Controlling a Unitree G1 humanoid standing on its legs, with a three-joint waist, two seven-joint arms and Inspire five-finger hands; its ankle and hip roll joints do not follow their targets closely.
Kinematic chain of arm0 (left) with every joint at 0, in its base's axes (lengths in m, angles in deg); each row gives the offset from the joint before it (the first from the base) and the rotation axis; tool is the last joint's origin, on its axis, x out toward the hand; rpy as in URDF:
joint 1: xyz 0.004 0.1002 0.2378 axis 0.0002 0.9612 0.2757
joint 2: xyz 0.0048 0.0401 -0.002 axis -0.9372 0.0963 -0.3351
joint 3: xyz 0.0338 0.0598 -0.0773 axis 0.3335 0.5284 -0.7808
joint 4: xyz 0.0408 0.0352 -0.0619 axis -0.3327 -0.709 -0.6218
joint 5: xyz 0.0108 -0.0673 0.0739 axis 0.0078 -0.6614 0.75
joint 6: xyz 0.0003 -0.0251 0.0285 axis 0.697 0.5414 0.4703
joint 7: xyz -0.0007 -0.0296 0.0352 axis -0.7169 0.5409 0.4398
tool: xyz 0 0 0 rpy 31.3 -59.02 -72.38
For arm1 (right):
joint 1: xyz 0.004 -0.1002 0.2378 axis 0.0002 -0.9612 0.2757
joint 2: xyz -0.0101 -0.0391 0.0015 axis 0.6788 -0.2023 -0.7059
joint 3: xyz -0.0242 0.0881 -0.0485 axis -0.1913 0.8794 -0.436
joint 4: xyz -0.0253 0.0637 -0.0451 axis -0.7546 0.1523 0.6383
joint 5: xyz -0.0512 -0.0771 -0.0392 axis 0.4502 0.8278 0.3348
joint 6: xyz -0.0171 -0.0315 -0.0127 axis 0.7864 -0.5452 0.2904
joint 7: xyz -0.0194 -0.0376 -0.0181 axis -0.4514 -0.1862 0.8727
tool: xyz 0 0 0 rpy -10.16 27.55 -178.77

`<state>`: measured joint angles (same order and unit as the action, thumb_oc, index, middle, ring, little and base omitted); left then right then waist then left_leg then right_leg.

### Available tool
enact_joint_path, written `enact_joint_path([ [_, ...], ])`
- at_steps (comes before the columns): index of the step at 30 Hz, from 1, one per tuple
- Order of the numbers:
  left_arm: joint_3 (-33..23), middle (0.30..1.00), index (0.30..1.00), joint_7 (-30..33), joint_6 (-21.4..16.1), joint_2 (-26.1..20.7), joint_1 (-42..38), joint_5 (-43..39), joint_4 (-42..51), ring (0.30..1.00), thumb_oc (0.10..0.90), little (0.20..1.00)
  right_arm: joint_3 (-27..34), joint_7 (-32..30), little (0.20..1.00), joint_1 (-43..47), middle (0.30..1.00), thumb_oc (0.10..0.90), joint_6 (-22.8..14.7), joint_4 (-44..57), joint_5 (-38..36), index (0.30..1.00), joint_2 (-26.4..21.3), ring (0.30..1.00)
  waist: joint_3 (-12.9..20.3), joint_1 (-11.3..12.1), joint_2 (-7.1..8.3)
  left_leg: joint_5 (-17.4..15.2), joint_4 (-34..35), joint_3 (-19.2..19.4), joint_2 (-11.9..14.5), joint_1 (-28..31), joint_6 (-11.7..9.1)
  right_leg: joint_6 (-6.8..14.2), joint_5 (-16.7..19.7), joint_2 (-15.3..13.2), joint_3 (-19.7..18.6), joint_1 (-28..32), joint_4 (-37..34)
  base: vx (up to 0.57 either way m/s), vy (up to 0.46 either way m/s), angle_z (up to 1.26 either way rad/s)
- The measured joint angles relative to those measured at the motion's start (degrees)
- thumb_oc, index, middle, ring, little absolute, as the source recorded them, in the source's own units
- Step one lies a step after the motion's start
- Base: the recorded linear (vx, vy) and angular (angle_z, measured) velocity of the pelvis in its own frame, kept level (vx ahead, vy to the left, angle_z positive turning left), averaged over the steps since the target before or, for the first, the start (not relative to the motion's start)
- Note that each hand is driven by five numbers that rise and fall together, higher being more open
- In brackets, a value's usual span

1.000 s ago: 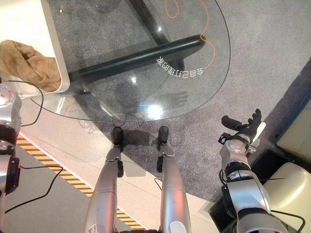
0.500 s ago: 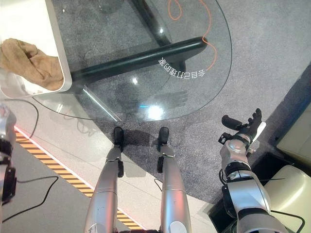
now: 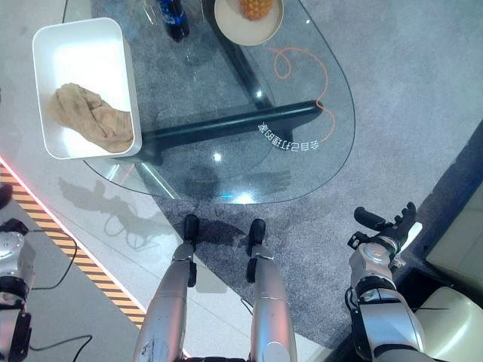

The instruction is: Wipe the table with a cloth and put it in the basket.

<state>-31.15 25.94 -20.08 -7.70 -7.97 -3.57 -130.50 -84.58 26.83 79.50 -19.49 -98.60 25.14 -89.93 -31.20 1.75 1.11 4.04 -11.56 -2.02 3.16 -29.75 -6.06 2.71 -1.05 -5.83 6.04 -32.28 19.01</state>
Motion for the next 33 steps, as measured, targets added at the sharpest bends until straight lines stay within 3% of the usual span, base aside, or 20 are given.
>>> enact_joint_path([
  [3,0.19,0.9,0.9,-3.93,1.54,4.06,2.2,0.03,0.92,0.9,0.8,0.9,0.96,0.0,0.9,-3.21,0.9,0.8,0.87,0.27,1.74,0.9,0.7,0.9,0.35,0.42,-0.29,0.05,2.17,0.15,-0.3,5.07,0.28,0.62,-0.1,-0.25,0.17,5.19,-2.42,0.09,0.029,0.02],
  [9,1.39,0.9,0.9,-12.82,3.22,7.77,6.66,0.06,2.18,0.9,0.8,0.9,2.94,0.52,0.9,-6.74,0.9,0.8,3.27,0.64,4.06,0.9,2.35,0.9,1.16,1.15,-1.29,0.11,5.27,0.14,-0.48,12.24,0.84,1.28,0.83,-0.51,1.15,13.36,-6.76,0.12,0.019,0.04],
  [15,1.72,0.9,0.9,-21.47,3.37,12.89,15.24,0.54,2.34,0.9,0.8,0.9,4.56,3.49,0.9,-13.29,0.9,0.8,5.36,1.78,8.34,0.9,2.98,0.9,7.7,1.23,-3.42,0.06,11.06,0.23,-0.81,20.94,1.53,2.47,2.1,-0.61,1.68,23.32,-14.9,0.19,0.0,0.04],
  [17,3.32,0.9,0.9,-24.26,3.89,13.5,19.04,1.43,1.87,0.9,0.8,0.9,4.52,4.81,0.9,-16.78,0.9,0.8,6.05,1.67,9.61,0.9,3.88,0.9,12.97,1.17,-3.18,0.02,13.19,0.49,-0.87,23.44,1.59,2.83,2.54,-0.59,1.97,26.55,-18.32,0.2,-0.02,0.01],
  [22,6.15,0.9,0.9,-29.79,5.63,15.57,22.87,5.71,-0.46,0.9,0.8,0.9,4.28,6.6,0.9,-20.3,0.9,0.8,8.45,-0.45,13.1,0.9,6.11,0.9,18.9,1.16,-1.73,-0.08,16.4,1.06,-0.98,29.58,1.73,3.24,3.29,-0.52,2.49,33.59,-23.56,0.13,-0.016,-0.01],
  [28,8.32,0.9,0.9,-34.25,7.85,18.51,23.51,7.99,-3.56,0.9,0.8,0.9,3.17,8.19,0.9,-22.85,0.9,0.8,10.84,-2.48,15.92,0.9,10.38,0.9,22.23,0.98,-0.03,-0.37,16.41,1.08,-1.07,31.39,2.07,3.31,3.24,-0.57,2.79,35.61,-23.89,0.04,-0.01,0.01],
  [33,8.63,0.9,0.9,-36.81,9.32,20.0,24.63,9.87,-7.72,0.9,0.8,0.9,2.91,9.82,0.9,-25.93,0.9,0.8,12.79,-3.63,19.19,0.9,11.16,0.9,24.66,0.82,-0.73,-0.85,16.54,1.15,-1.21,32.89,2.51,3.37,3.01,-0.76,2.81,37.12,-23.91,0.03,0.003,0.01],
])
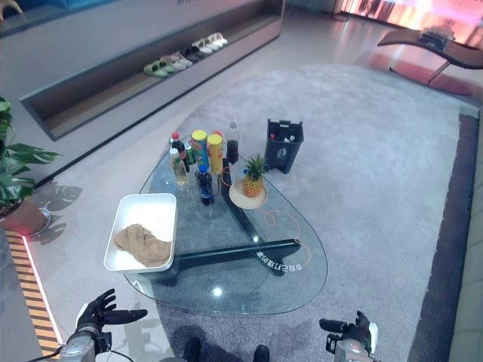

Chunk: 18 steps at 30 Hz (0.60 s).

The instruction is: Wipe the table with a cloth and put it in the basket.

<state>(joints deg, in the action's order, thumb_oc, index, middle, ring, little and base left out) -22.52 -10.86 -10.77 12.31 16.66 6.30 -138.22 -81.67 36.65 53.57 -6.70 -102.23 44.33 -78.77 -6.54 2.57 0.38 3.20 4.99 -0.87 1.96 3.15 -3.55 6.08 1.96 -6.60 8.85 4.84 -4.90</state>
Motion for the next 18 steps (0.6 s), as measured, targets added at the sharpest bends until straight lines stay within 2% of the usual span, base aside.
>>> enact_joint_path([
  [4,0.9,0.9,0.9,-1.06,0.27,0.04,1.81,1.52,-1.03,0.9,0.8,0.9,-0.35,1.44,0.9,-1.43,0.9,0.8,1.49,-1.27,1.68,0.9,0.04,0.9,1.86,-0.19,-0.09,0.0,-0.01,0.17,0.06,0.18,0.03,-0.16,0.12,0.01,-0.06,0.08,-0.01,0.0,0.0,0.0],
  [12,1.59,0.9,0.9,-2.9,1.46,0.25,3.84,1.79,-2.67,0.9,0.8,0.9,-2.14,3.88,0.9,-2.67,0.9,0.8,3.13,-3.83,3.82,0.9,1.98,0.9,3.16,-1.22,0.58,-0.16,0.13,0.28,0.16,0.98,0.25,-0.36,-0.01,0.02,-0.09,0.82,-0.04,0.01,0.003,0.0],
  [18,1.47,0.9,0.9,-4.15,3.42,1.47,4.53,1.92,-4.96,0.9,0.8,0.9,-2.34,5.36,0.9,-3.96,0.9,0.8,4.03,-6.2,6.11,0.9,2.28,0.9,3.79,-1.27,-0.25,-0.29,0.27,0.47,0.2,1.54,0.36,-0.26,-0.15,-0.03,-0.18,1.07,-0.29,0.01,0.007,-0.01],
])
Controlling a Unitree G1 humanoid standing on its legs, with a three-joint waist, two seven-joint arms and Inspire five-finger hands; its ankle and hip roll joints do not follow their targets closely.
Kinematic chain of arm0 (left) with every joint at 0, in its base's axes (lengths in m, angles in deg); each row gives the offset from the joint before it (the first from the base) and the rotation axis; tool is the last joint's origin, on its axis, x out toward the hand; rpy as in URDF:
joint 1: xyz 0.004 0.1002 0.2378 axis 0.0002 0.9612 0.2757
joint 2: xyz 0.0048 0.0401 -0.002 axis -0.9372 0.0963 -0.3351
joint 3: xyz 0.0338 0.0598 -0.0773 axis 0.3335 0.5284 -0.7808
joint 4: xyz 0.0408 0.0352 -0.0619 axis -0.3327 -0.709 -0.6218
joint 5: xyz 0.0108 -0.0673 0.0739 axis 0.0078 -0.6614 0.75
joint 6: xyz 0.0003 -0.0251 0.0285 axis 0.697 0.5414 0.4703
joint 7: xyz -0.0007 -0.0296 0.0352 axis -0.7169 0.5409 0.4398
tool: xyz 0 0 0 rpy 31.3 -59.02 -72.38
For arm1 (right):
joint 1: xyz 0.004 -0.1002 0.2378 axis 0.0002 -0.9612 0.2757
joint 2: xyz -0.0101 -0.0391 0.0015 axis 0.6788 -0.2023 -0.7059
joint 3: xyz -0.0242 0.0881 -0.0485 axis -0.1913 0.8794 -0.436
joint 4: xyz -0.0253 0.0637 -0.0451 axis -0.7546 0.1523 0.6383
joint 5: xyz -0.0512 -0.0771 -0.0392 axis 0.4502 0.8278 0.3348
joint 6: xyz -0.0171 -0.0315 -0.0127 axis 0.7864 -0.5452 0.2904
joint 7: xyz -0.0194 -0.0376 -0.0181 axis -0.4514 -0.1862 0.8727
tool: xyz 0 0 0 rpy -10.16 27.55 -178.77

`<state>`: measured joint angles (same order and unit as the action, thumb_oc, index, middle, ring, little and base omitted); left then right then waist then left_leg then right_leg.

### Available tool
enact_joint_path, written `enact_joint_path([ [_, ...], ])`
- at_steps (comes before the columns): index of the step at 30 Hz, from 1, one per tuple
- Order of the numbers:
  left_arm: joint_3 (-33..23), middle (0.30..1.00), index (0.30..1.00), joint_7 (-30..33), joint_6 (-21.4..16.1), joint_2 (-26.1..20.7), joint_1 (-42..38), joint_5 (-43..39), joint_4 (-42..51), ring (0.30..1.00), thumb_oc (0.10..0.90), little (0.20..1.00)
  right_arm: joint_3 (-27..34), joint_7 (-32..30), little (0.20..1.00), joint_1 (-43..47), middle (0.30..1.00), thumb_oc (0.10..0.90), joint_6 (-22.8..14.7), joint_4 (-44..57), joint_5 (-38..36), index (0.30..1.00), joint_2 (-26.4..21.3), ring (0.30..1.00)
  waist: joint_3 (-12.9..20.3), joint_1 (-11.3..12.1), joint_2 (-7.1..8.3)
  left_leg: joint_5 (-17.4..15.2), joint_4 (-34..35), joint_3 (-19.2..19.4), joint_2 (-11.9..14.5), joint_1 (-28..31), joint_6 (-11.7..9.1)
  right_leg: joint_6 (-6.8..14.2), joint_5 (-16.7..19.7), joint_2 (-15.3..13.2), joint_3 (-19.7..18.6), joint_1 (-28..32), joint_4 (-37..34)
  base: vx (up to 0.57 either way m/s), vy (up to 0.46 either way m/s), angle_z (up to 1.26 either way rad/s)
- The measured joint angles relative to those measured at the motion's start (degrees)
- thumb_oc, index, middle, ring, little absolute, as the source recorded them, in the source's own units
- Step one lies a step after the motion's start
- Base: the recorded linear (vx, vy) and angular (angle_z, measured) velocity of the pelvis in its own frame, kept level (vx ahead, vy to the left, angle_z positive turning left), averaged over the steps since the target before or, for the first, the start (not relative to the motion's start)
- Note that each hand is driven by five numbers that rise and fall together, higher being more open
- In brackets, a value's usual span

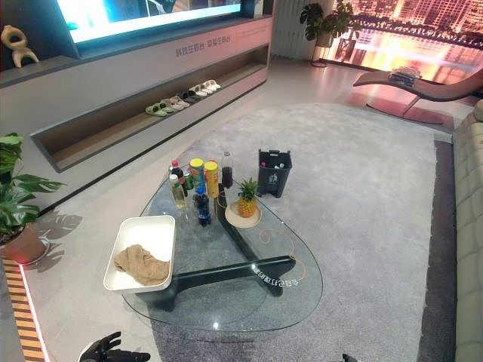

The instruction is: Wipe the table with a cloth and put it in the basket.

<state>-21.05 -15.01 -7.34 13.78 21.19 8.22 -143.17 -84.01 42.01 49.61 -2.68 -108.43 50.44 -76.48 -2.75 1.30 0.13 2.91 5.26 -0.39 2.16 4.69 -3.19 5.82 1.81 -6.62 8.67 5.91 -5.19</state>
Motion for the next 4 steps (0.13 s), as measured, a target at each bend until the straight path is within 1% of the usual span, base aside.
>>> enact_joint_path([
  [4,0.02,0.9,0.9,-0.94,1.03,0.92,0.57,0.0,-0.04,0.9,0.8,0.9,-1.69,0.79,0.9,-0.18,0.9,0.8,0.37,-0.65,1.24,0.9,0.0,0.9,0.29,-0.01,-0.45,-0.17,0.01,0.01,0.26,0.08,-0.22,0.19,-0.15,0.05,-0.01,-0.04,-0.01,0.0,0.0,0.0],
])
